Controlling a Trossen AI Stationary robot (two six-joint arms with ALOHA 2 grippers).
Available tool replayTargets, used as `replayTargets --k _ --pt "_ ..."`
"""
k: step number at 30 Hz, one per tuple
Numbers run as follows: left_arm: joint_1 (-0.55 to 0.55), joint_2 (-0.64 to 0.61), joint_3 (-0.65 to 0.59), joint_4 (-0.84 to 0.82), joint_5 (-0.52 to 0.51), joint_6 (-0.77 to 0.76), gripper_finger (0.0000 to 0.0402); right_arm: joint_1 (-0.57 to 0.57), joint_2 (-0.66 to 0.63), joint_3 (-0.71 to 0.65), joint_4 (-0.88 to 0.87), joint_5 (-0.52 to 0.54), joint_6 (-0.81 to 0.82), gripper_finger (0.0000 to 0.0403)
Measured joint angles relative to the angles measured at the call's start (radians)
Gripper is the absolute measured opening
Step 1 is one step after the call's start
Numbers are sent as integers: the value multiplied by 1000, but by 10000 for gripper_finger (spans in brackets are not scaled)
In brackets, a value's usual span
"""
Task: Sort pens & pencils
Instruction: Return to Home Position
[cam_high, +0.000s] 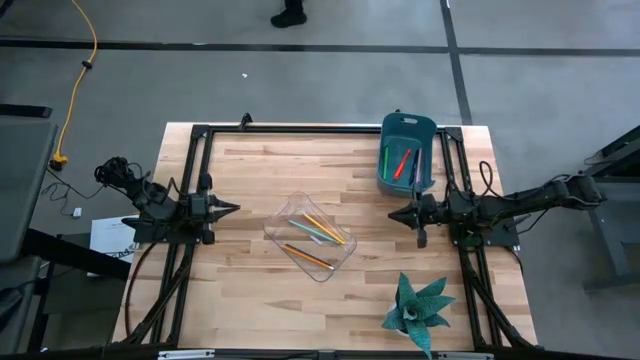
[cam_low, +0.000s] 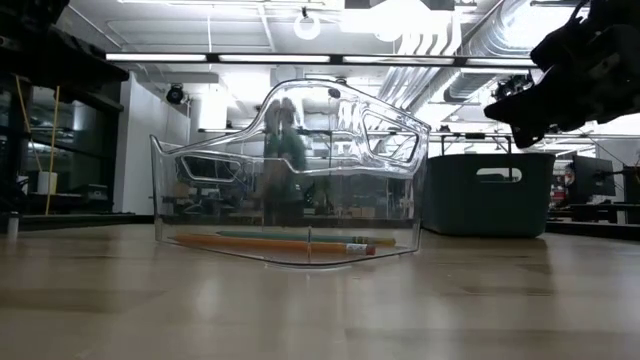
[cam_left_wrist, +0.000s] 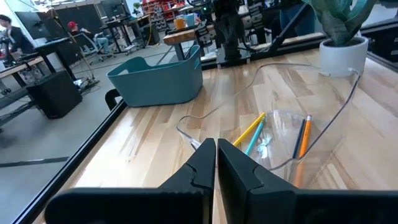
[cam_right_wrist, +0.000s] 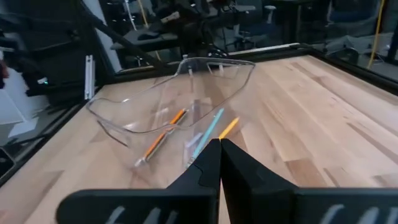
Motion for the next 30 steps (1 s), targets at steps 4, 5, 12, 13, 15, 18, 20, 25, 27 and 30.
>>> replayTargets --k 4,5,12,13,15,18,20,25,27,30 --pt "0 0 0 -23 0 0 8 0 -21 0 3 -26 -19 0" --pt "0 0 0 -29 0 0 8 0 -29 0 4 -36 -28 0" --pt "0 0 0 -37 0 0 8 0 -102 0 18 -51 -71 0" --pt "0 0 0 -37 0 0 8 0 -113 0 18 -51 -75 0" --pt "0 0 0 -37 0 0 8 0 -136 0 19 -55 -82 0" --pt "0 0 0 -37 0 0 8 0 -177 0 43 -75 -100 0" --pt "0 0 0 -37 0 0 8 0 -207 0 54 -93 -108 0" --pt "0 0 0 -37 0 0 8 0 -268 0 47 -99 -110 0" --pt "0 0 0 -37 0 0 8 0 -290 0 49 -109 -105 0" --pt "0 0 0 -36 0 0 8 0 -315 0 50 -119 -102 0"
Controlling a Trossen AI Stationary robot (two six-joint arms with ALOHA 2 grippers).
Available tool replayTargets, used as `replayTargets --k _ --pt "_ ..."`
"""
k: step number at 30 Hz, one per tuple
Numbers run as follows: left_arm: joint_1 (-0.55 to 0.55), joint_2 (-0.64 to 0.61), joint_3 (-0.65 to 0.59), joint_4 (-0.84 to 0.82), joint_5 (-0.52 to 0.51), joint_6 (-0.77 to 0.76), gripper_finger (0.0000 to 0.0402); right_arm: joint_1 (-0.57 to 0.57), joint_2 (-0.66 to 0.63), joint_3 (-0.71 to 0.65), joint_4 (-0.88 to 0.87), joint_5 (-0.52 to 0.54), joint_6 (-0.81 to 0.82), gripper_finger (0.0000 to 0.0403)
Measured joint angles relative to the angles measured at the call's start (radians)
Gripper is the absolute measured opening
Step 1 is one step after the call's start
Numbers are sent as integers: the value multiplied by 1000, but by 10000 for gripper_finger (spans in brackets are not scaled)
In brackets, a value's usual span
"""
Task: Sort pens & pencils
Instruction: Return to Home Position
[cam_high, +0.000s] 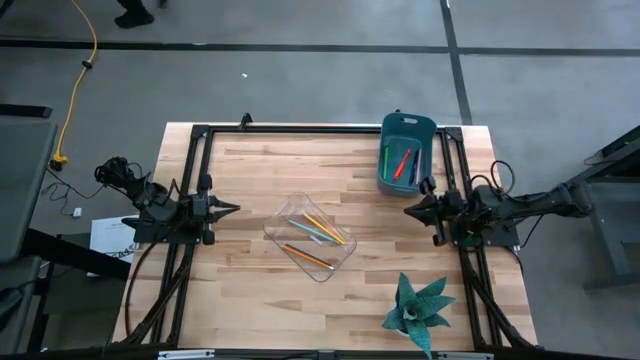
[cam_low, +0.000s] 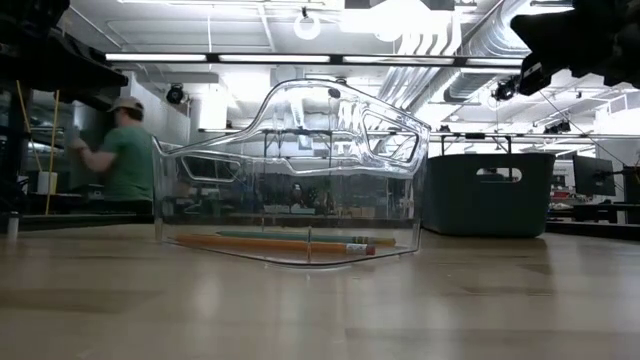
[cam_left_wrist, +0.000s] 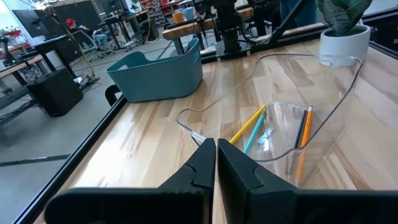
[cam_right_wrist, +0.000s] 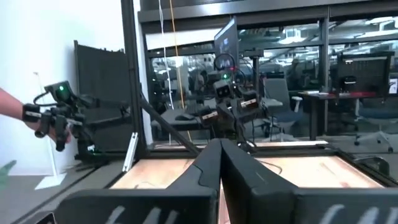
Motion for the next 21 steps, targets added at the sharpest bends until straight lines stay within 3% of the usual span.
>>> replayTargets --k 13,21 --pt "0 0 0 2 0 -2 8 0 -5 0 -73 0 182 0" --pt "0 0 0 2 50 -3 8 0 -5 0 -122 1 155 0"
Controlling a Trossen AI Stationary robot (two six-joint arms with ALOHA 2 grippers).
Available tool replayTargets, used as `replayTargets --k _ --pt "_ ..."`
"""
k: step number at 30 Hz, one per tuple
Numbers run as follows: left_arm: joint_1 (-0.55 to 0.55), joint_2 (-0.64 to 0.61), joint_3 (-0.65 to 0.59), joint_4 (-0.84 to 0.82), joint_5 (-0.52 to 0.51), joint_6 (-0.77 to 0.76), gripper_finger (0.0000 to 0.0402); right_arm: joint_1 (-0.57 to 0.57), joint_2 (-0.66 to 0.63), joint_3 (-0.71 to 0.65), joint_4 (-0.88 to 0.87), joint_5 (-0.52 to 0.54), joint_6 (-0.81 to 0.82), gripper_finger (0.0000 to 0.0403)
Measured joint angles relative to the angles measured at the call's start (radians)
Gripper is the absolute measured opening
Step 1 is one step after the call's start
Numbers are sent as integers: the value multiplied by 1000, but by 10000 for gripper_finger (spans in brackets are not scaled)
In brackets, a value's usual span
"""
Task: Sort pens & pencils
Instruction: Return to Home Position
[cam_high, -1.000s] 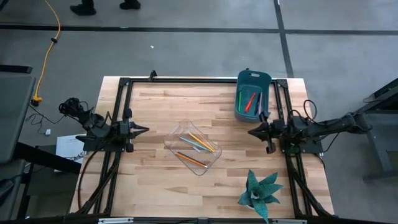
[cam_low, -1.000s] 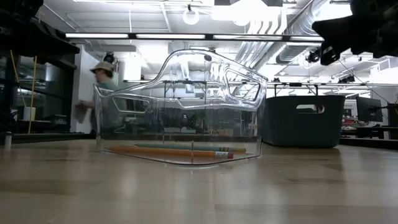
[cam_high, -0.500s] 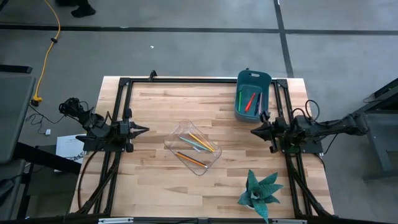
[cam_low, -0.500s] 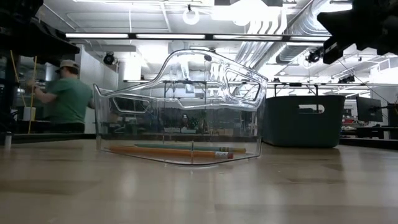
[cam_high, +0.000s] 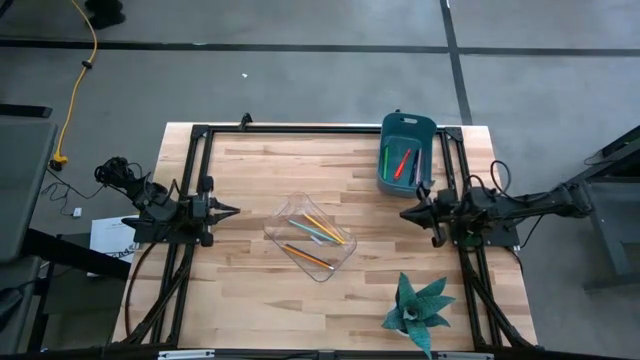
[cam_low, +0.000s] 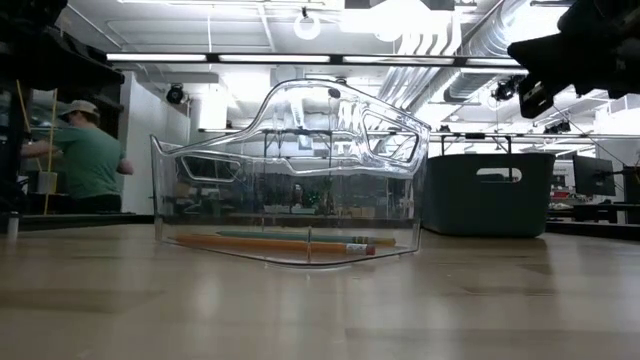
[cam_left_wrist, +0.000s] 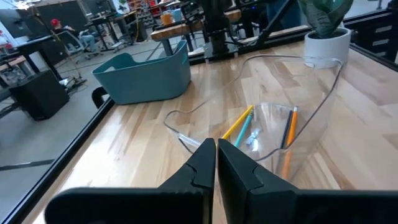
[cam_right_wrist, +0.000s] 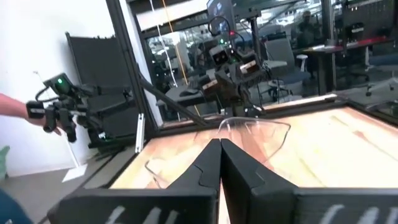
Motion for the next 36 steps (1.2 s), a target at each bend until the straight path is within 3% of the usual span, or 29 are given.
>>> replayTargets --k 17,31,36 --pt "0 0 0 -1 2 10 8 0 0 0 -137 0 1 0" --pt "0 0 0 2 2 56 8 0 0 0 -144 0 0 0" --pt "0 0 0 17 41 4 8 0 0 0 -145 0 0 0"
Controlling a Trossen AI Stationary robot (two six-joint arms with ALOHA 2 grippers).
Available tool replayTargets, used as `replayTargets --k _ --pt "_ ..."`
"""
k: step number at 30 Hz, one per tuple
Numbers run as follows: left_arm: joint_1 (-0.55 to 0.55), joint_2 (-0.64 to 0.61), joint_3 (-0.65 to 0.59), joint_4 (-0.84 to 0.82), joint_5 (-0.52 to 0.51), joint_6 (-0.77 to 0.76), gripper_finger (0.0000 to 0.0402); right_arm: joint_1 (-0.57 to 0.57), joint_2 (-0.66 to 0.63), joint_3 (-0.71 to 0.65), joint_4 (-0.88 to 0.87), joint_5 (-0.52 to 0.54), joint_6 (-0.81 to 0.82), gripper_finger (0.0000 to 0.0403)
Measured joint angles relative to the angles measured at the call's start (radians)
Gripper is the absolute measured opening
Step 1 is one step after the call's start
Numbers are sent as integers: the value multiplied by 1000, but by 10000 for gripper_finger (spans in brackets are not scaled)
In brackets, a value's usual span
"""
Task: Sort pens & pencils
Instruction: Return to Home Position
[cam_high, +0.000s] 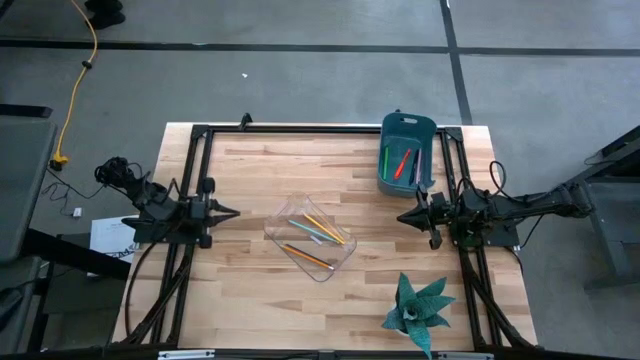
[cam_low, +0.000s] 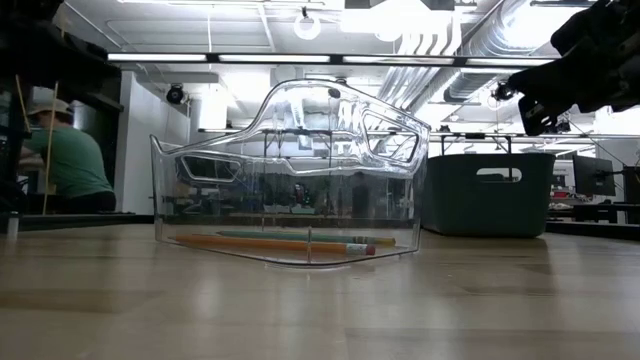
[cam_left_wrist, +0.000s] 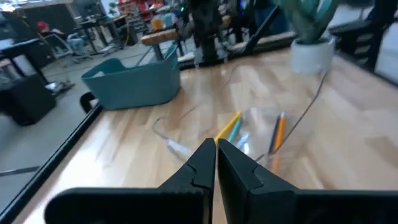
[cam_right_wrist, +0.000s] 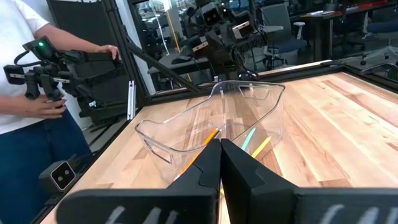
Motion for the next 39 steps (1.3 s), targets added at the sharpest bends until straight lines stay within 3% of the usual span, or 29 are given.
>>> replayTargets --k 7,15,21,26,39 --pt "28 0 -27 210 94 57 8 0 0 0 -5 0 0 0" --pt "126 1 -207 589 390 113 8 0 0 0 -5 0 0 0" --pt "165 0 -202 626 435 136 8 0 0 0 -5 0 0 0" --pt "273 0 -202 614 554 104 8 0 0 0 -6 0 0 0" --pt "478 0 -203 466 681 77 8 0 0 0 -5 0 0 0"
